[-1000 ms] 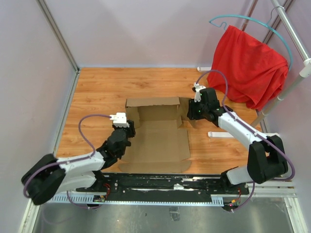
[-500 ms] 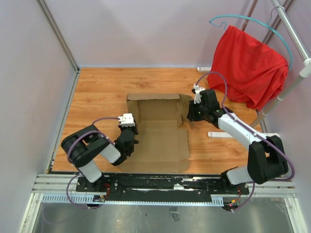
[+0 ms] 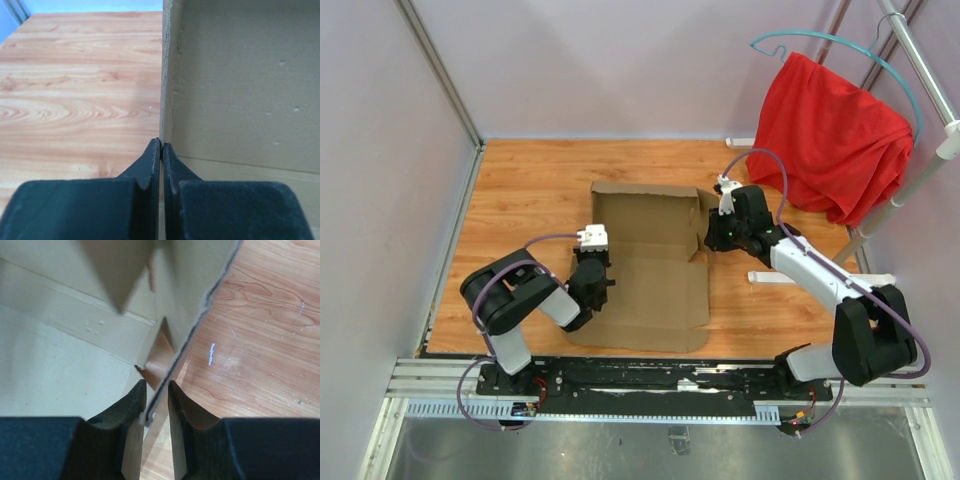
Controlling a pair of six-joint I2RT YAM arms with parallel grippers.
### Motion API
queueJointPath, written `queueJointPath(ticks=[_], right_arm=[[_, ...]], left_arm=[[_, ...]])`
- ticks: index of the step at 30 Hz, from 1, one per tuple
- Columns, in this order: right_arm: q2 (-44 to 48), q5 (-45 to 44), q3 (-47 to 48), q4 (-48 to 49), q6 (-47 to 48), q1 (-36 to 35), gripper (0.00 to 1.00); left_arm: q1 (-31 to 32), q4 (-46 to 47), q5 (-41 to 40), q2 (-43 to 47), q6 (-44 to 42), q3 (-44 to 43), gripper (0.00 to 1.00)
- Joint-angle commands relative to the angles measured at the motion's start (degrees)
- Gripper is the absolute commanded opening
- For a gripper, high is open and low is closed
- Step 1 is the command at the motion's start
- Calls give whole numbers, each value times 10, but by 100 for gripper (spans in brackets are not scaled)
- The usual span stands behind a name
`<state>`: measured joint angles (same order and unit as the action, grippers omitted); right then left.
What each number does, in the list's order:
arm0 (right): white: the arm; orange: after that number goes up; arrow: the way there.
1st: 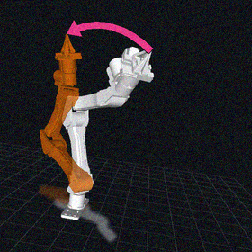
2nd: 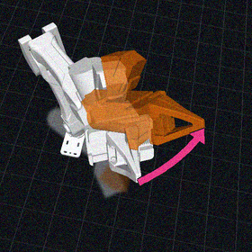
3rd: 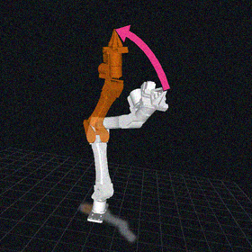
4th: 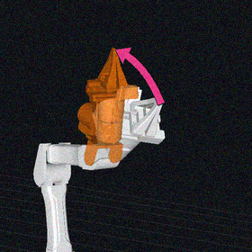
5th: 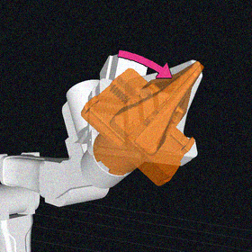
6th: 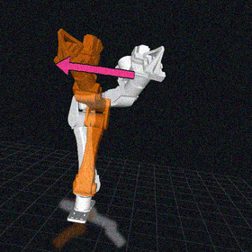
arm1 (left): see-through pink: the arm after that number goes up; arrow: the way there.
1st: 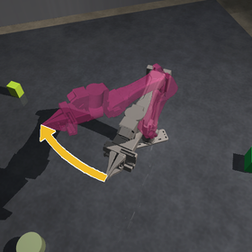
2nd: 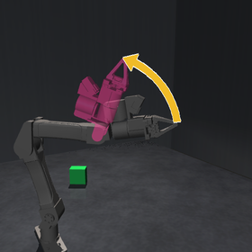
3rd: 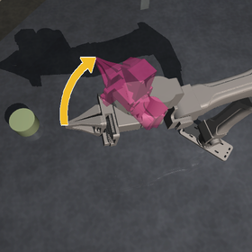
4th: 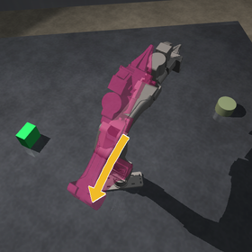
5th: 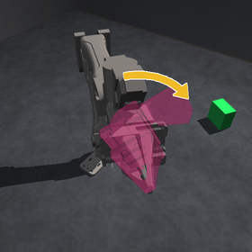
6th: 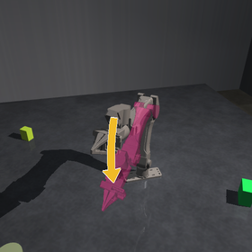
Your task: Fold the paper box
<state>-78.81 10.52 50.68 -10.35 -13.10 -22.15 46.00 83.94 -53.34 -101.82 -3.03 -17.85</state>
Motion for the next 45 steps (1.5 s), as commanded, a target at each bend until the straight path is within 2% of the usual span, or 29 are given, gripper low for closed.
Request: queueJointPath(ticks=[1, 3, 7, 15, 16, 22, 26, 30, 35, 37, 38, 39, 40, 45], right_arm=[[16, -2, 14, -14, -3, -5, 25], [19, -4, 15, -14, -7, -6, 24], [23, -4, 16, -13, -14, -8, 22], [38, -32, 16, -29, -14, -10, 20], [38, -38, 18, -31, -14, -10, 19], [29, -48, 30, -44, -13, -10, 17], [22, -51, 43, -52, -13, -10, 16], [19, -52, 52, -59, -12, -10, 16], [17, -49, 59, -62, -10, -10, 15], [18, -56, 59, -63, -6, -9, 20], [21, -62, 59, -63, -1, -8, 29], [26, -75, 57, -63, 2, -6, 45], [32, -92, 54, -61, 2, -2, 55], [80, -110, 20, -35, 7, 37, 76]], left_arm=[[5, -241, -15, 64, 8, -103, 0], [6, -293, -28, 68, -5, -136, 0], [4, -334, -42, 47, -25, -169, 0], [4, -355, -61, 64, 12, -155, 1], [4, -368, -58, 73, 23, -154, 4], [5, -496, 1, 151, 97, -157, 40], [5, -578, 26, 207, 135, -170, 58], [5, -648, 30, 274, 163, -176, 59], [5, -675, 56, 354, 179, -154, 58], [5, -668, 59, 378, 181, -137, 57], [5, -660, 60, 388, 179, -128, 56], [5, -653, 61, 397, 178, -118, 55], [5, -648, 61, 404, 178, -108, 55], [5, -635, 59, 430, 185, -75, 54]])
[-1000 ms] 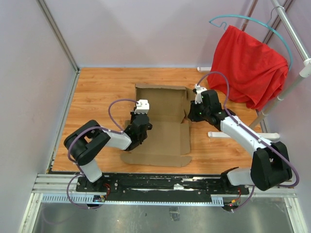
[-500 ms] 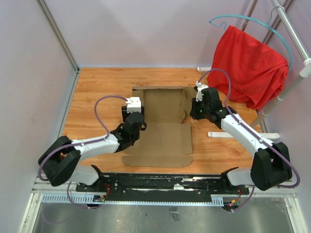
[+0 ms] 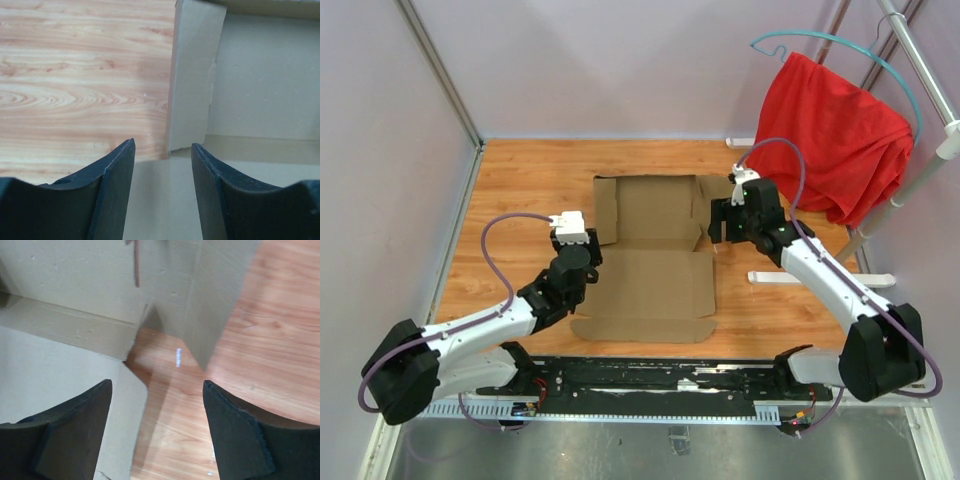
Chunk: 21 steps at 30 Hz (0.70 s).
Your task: Fold the paper box
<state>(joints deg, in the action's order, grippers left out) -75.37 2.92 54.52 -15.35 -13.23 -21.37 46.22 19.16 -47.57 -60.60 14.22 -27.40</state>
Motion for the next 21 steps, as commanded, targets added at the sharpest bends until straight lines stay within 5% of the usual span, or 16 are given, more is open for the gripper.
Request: queueJointPath(ticks=[1, 6, 15, 21], right_arm=[[48, -34, -28, 26, 12, 36, 79], [13, 19, -8, 20, -16, 80, 82], [-3, 30, 18, 30, -31, 85, 81], [-141, 96, 134, 8, -63, 137, 82]], left_arm=[[3, 19, 7, 21, 12, 26, 54], [3, 48, 73, 36, 7, 23, 52], [3, 1, 79, 127, 5, -2, 52], [2, -7, 116, 126, 7, -11, 52]])
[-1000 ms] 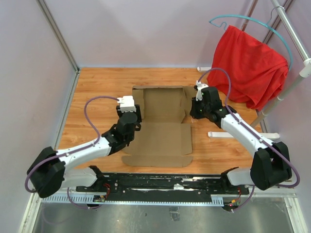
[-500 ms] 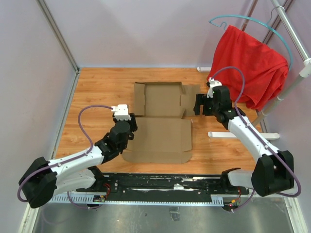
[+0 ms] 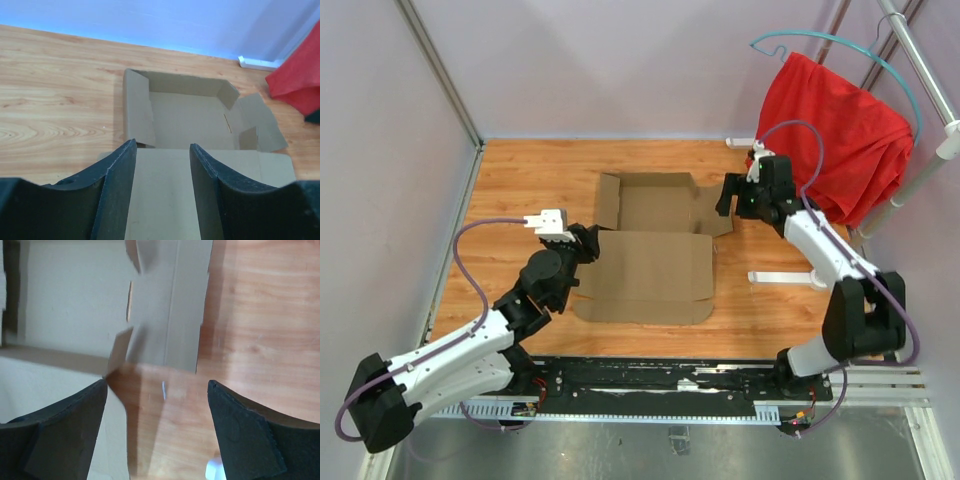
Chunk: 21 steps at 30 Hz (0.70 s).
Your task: Fold the paper box
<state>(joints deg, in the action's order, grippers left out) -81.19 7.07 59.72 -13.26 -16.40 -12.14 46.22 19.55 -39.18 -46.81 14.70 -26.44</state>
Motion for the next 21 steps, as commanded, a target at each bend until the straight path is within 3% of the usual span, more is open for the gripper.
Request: queueJointPath(ticks=[1, 5, 14, 21], right_arm=[[-111, 72, 106, -22, -36, 57, 81], [-193, 114, 161, -40, -46, 92, 79], [-270, 142, 206, -47, -23, 92, 73], [-311, 127, 227, -74, -8, 78, 70]], left_arm=[[2, -16, 39, -20, 3, -28, 52], [2, -14, 55, -38, 11, -29, 52], [2, -2, 84, -101, 11, -51, 52], [2, -3, 80, -73, 18, -27, 52]])
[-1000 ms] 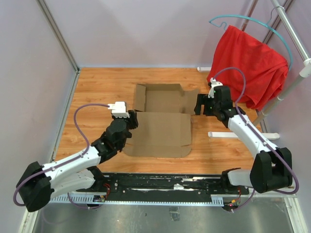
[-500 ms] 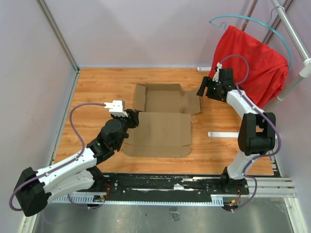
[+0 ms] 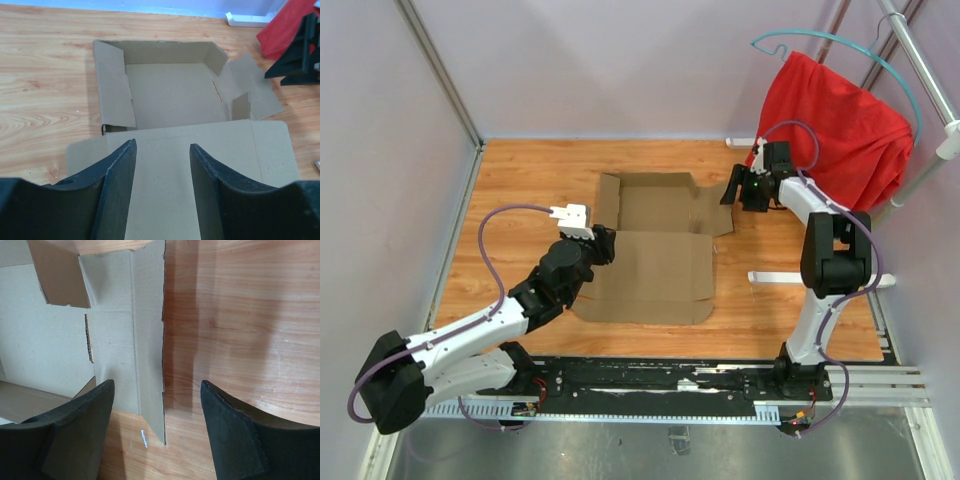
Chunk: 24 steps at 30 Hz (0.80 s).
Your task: Fold the paper box
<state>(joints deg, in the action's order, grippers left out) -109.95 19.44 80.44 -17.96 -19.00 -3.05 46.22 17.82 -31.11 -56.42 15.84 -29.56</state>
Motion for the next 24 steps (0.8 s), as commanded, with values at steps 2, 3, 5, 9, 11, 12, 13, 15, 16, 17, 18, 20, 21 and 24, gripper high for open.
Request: queueJointPath(ticks=[2, 3, 5, 9, 11, 12, 13, 15, 16, 17, 18, 20, 21, 24], right_arm=[[-32, 6, 25, -34, 25, -24, 69], [-32, 6, 30, -40, 28, -29, 67], [-49, -3, 30, -45, 29, -37, 65], [-51, -10, 18, -40, 23, -42, 58], [-51, -11, 14, -40, 22, -42, 48], [-50, -11, 12, -41, 20, -42, 42], [-48, -10, 9, -41, 18, -42, 34], [-42, -2, 0, -39, 13, -43, 18], [-38, -2, -6, -37, 11, -45, 14], [-25, -5, -16, -37, 9, -48, 10], [-15, -6, -25, -35, 7, -51, 7], [3, -12, -42, -31, 4, -59, 3], [11, -20, -51, -30, 4, -64, 2], [42, -36, -70, -34, 8, -76, 1]], left_arm=[[2, 13, -3, 25, 7, 7, 52], [2, 8, -5, 24, 8, 5, 52], [2, -5, -11, 22, 12, -1, 52], [2, -25, -12, 28, 12, -16, 52], [2, -34, -10, 33, 13, -19, 52], [2, -35, -10, 36, 14, -19, 52], [2, -36, -9, 41, 15, -18, 52], [2, -37, -8, 46, 18, -15, 52], [2, -38, -8, 49, 19, -14, 52], [2, -39, -8, 50, 20, -14, 52], [2, -42, -7, 50, 21, -15, 52], [2, -48, -4, 50, 23, -15, 52], [2, -49, -2, 50, 25, -15, 52], [2, -52, 11, 48, 27, -16, 52]])
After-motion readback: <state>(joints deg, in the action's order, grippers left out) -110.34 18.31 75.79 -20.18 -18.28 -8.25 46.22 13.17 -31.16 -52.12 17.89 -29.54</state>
